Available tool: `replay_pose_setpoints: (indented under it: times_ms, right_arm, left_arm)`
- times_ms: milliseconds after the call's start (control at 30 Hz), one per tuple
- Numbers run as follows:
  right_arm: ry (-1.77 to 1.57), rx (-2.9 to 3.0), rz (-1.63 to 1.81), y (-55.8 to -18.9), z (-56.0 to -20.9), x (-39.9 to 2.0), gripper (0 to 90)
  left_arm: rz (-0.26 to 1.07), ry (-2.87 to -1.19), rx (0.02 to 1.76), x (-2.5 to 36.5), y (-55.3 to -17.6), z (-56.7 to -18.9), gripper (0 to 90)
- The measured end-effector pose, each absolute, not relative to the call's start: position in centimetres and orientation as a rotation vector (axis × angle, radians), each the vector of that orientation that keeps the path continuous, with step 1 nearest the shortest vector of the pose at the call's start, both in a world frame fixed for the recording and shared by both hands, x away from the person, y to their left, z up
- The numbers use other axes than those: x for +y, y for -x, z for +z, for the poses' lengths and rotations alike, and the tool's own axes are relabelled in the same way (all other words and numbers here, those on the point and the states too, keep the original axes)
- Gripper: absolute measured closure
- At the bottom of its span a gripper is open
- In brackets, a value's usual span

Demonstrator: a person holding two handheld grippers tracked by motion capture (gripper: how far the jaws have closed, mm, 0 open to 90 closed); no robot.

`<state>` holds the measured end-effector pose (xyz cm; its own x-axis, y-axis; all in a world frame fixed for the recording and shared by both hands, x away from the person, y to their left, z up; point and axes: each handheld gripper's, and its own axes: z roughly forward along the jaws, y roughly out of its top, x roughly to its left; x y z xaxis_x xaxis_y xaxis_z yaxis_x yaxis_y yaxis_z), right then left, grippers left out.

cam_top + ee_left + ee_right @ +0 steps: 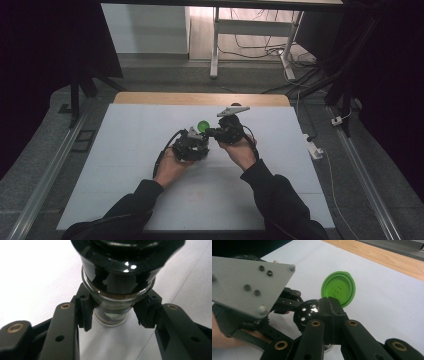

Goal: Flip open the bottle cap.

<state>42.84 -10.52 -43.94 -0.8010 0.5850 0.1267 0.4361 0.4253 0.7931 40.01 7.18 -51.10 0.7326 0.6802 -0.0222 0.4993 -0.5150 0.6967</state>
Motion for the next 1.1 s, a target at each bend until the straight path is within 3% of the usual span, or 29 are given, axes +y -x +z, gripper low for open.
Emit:
replay_pose_setpoints:
  times_ms: [100,200,533,1100]
  right_arm:
    - [-0.906,2.509,1.321,-42.6,-43.8,-10.7,84.8]
    - [-0.91,2.512,1.316,-42.2,-43.7,-10.9,80.8]
    - [-0.936,2.518,1.293,-41.2,-43.6,-12.2,62.5]
    - [-0.902,2.542,1.274,-38.6,-43.8,-12.9,29.5]
  left_arm:
    - [0.328,-2.271,0.87,7.0,-40.2,-51.2,50.7]
    - [0.336,-2.296,0.855,6.7,-40.0,-51.5,40.5]
    - [0.238,-2.238,0.899,8.2,-39.3,-50.1,25.8]
    - [0.086,-2.26,0.883,10.8,-37.1,-48.5,10.5]
